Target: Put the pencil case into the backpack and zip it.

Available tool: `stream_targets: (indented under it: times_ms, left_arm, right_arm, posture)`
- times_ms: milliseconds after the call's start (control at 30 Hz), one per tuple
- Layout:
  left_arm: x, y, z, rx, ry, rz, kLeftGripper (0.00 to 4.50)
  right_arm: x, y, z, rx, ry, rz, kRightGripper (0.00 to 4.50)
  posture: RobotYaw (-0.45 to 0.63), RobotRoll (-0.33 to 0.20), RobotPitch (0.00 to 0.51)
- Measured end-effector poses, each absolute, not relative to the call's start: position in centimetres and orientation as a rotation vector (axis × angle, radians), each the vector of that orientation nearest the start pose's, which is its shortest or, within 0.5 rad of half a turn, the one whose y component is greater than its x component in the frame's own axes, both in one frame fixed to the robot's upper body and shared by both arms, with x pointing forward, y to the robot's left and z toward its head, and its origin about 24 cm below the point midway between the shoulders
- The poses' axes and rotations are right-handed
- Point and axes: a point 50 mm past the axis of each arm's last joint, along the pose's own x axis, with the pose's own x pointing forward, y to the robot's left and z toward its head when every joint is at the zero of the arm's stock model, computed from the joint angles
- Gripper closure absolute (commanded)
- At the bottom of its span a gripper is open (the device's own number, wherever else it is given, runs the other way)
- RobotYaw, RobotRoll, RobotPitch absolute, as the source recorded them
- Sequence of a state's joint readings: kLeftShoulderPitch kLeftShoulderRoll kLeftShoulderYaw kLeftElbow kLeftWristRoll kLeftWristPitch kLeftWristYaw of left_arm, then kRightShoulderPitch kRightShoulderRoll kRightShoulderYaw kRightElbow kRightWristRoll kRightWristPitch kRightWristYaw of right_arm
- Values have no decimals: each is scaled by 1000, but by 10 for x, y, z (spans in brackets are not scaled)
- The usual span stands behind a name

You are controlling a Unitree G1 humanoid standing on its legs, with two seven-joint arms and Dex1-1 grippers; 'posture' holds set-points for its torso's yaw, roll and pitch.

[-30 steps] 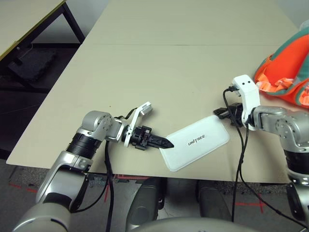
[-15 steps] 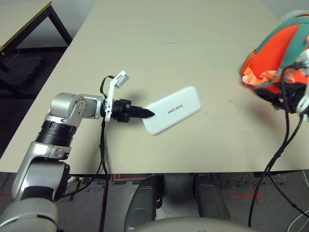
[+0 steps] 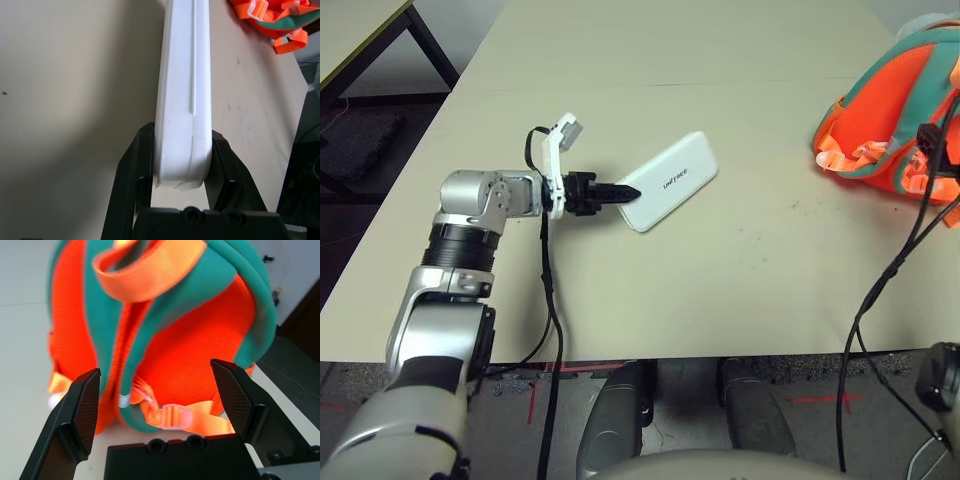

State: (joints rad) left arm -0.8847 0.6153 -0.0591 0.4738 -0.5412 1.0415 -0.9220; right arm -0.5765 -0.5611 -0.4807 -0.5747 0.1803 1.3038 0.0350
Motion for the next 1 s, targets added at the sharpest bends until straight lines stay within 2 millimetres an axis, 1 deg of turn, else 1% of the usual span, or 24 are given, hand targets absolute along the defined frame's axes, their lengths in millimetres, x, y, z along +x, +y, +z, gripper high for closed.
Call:
stream_targets:
  times_ms: [200, 333, 567, 700, 867, 1000]
  left_arm:
    - [350, 198, 171, -241, 583, -868, 3065]
    - [351, 200, 170, -242, 580, -859, 3065]
    - [353, 202, 172, -242, 576, -840, 3065]
    - [354, 203, 174, -236, 570, -824, 3065]
    - [354, 205, 174, -235, 566, -814, 3065]
    - [354, 206, 175, -237, 561, -802, 3065]
  right_arm:
    - [263, -279, 251, -156, -24, -387, 0]
    - [274, -278, 244, -143, -29, -369, 0]
    - [297, -276, 238, -107, -55, -343, 0]
    - [310, -279, 239, -95, -77, -352, 0]
    - [323, -280, 240, -82, -101, -350, 0]
    - [328, -281, 235, -76, -95, -349, 0]
  posture:
    - [-41, 0, 189]
    - [-31, 0, 184]
    - [-16, 0, 180]
    - [-6, 0, 180]
    - [15, 0, 190]
    - [35, 0, 202]
